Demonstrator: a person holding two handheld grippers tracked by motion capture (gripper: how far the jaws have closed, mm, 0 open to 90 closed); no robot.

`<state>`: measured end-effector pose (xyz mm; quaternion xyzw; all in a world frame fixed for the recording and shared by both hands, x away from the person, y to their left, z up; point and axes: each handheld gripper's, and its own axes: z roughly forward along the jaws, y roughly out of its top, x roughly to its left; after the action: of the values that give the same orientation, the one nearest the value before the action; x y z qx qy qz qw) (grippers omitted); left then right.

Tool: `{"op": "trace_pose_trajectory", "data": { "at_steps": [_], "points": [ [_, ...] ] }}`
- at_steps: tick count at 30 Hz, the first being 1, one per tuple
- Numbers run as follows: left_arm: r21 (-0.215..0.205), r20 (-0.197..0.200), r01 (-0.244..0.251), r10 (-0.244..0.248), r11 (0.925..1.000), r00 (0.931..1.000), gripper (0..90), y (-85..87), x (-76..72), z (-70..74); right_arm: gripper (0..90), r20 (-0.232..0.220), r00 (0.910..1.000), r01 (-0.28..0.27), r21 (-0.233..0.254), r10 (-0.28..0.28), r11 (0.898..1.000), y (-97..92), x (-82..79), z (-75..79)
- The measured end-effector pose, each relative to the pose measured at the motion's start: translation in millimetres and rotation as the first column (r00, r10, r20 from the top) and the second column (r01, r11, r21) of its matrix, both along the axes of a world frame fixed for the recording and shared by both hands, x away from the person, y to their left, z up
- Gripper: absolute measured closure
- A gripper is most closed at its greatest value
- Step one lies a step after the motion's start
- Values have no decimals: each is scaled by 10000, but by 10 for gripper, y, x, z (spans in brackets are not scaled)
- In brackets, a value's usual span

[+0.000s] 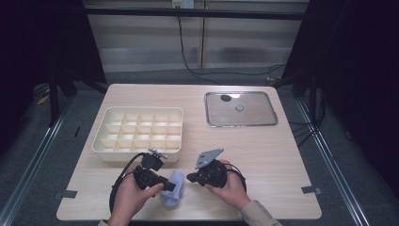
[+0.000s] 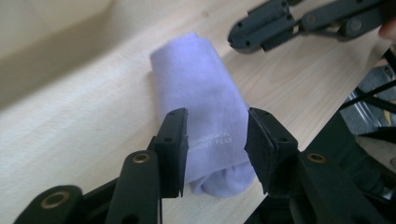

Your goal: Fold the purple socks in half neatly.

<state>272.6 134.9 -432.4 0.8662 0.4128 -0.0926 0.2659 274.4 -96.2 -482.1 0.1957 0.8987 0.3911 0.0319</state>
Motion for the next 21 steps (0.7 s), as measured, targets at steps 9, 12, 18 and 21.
{"op": "trace_pose_trajectory", "data": {
  "at_steps": [9,12,18,21],
  "points": [
    [-22,-438,-427,426,9991,9981,531,120,165,-19,826,68,9996,288,14,-288,9996,-122,-12,-17],
    [-111,-552,-546,539,9984,9970,515,115,180,-58,787,-1,9986,535,50,-535,9986,-169,-24,-14],
    [-57,-808,-345,339,9994,9962,498,106,218,-151,721,245,9967,779,8,-779,9970,-256,-40,-24],
    [-68,-950,-422,414,9991,9946,491,87,226,-187,686,273,9958,876,-18,-875,9962,-303,-50,-32]
  ]
}}
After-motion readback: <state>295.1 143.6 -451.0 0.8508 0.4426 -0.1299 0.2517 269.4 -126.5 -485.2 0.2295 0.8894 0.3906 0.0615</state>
